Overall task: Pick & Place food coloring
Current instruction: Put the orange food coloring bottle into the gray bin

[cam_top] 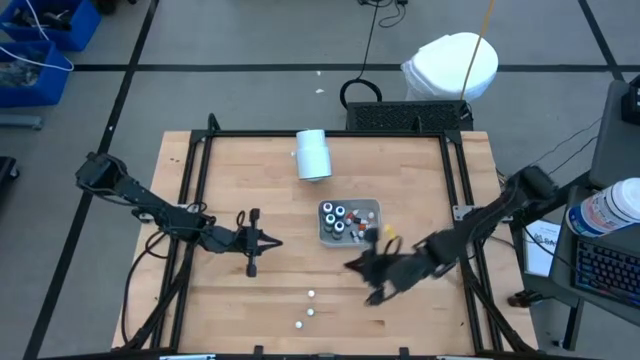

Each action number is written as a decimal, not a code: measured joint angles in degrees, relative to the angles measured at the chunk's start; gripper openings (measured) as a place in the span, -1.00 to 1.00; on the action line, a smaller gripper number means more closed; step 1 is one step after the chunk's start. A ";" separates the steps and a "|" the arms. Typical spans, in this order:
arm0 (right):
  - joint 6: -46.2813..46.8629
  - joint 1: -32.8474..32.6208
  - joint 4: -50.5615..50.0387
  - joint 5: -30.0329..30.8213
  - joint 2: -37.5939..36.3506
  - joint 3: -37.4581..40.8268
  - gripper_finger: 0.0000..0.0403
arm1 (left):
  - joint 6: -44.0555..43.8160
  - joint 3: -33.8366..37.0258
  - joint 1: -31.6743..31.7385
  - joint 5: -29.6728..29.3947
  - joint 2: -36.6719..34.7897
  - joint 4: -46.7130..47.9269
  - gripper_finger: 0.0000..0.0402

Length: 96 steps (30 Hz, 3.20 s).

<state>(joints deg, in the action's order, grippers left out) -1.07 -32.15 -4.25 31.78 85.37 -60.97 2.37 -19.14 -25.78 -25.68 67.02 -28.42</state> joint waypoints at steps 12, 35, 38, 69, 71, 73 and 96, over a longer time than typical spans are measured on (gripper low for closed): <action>-4.83 0.84 -1.15 -9.50 24.03 -21.77 -0.63 | 2.29 0.00 0.00 2.92 0.01 0.42 -0.83; -27.72 12.72 -4.94 -39.99 31.97 -28.00 -0.32 | 1.94 -0.02 0.00 10.40 0.02 4.77 -0.82; -28.08 13.59 -4.26 -40.69 34.07 -28.09 -0.32 | 1.39 -0.04 0.00 10.40 0.02 5.68 -0.82; -25.08 14.02 -9.26 -43.94 36.43 -28.02 -0.32 | 2.04 -0.04 0.31 10.55 0.03 7.31 -0.82; -24.75 13.77 -8.45 -44.10 36.43 -28.04 -0.33 | 2.40 -0.04 0.31 10.42 0.04 7.33 -0.82; -24.46 13.70 -8.34 -44.20 36.65 -28.05 -0.35 | 2.70 -0.04 0.31 10.31 0.03 7.31 -0.82; -21.03 13.93 -8.26 -44.07 36.86 -27.33 -0.47 | 2.93 -0.04 0.31 10.17 0.02 7.31 -0.82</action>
<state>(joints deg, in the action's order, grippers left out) -22.10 -18.22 -12.51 -12.29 122.23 -88.29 5.30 -19.18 -25.47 -15.51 67.05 -21.10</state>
